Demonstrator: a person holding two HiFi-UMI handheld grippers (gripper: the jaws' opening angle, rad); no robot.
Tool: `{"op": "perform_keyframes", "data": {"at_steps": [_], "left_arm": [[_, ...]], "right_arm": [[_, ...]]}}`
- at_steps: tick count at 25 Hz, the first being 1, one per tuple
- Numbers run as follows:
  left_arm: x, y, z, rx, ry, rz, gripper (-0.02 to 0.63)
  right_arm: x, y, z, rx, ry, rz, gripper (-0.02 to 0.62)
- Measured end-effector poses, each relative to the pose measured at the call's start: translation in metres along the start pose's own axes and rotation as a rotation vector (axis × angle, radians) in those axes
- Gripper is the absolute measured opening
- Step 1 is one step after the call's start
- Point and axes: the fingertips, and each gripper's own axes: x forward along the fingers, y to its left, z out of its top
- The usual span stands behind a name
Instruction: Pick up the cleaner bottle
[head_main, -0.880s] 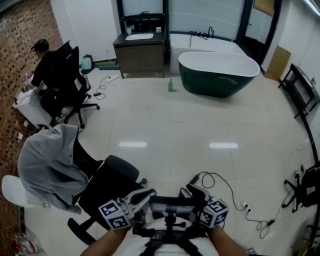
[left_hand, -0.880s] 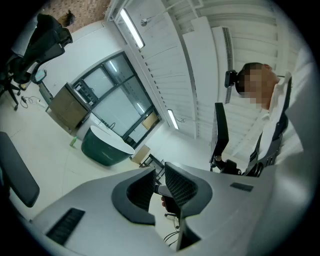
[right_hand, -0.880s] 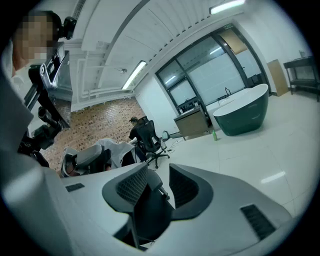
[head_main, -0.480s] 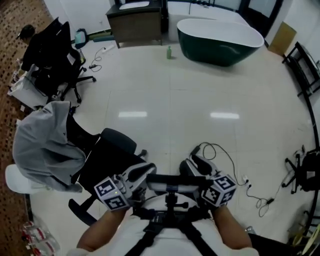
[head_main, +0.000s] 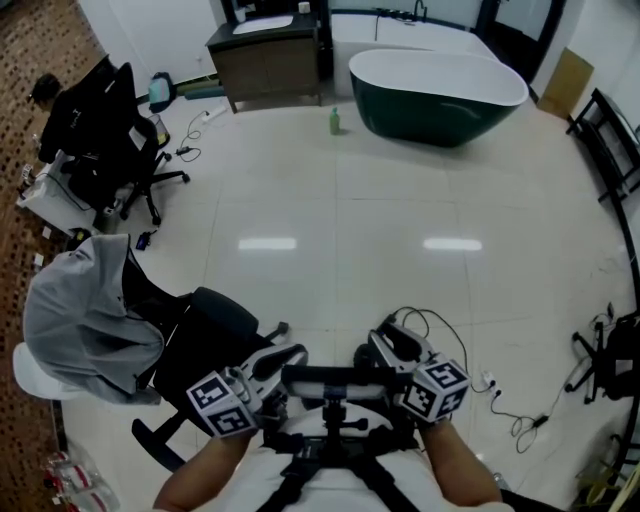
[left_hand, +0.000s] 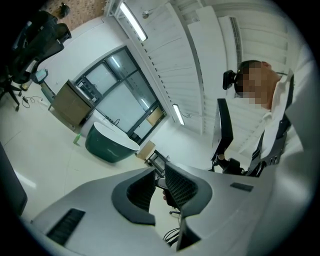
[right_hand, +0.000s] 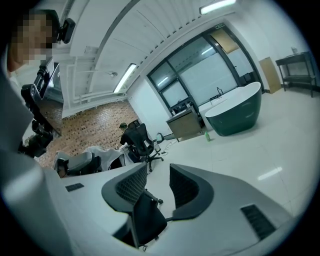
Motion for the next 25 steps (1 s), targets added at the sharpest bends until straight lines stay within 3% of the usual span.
{"op": "perform_keyframes", "data": {"at_steps": [11,17,25], "left_arm": [[0.091,0.02,0.047,0.04,-0.088,0.092,0.041],[0.111,0.034,0.063,0.063,-0.121,0.144,0.041],[0.134,0.053,0.073,0.07,-0.092,0.171,0.041]], "right_arm": [[0.019,-0.067,0.082,-0.054,0.045,0.083,0.133],[0.031,-0.091,0.09,-0.052,0.067,0.12,0.133],[0.044,-0.109,0.097,-0.004,0.08,0.117,0.133]]}}
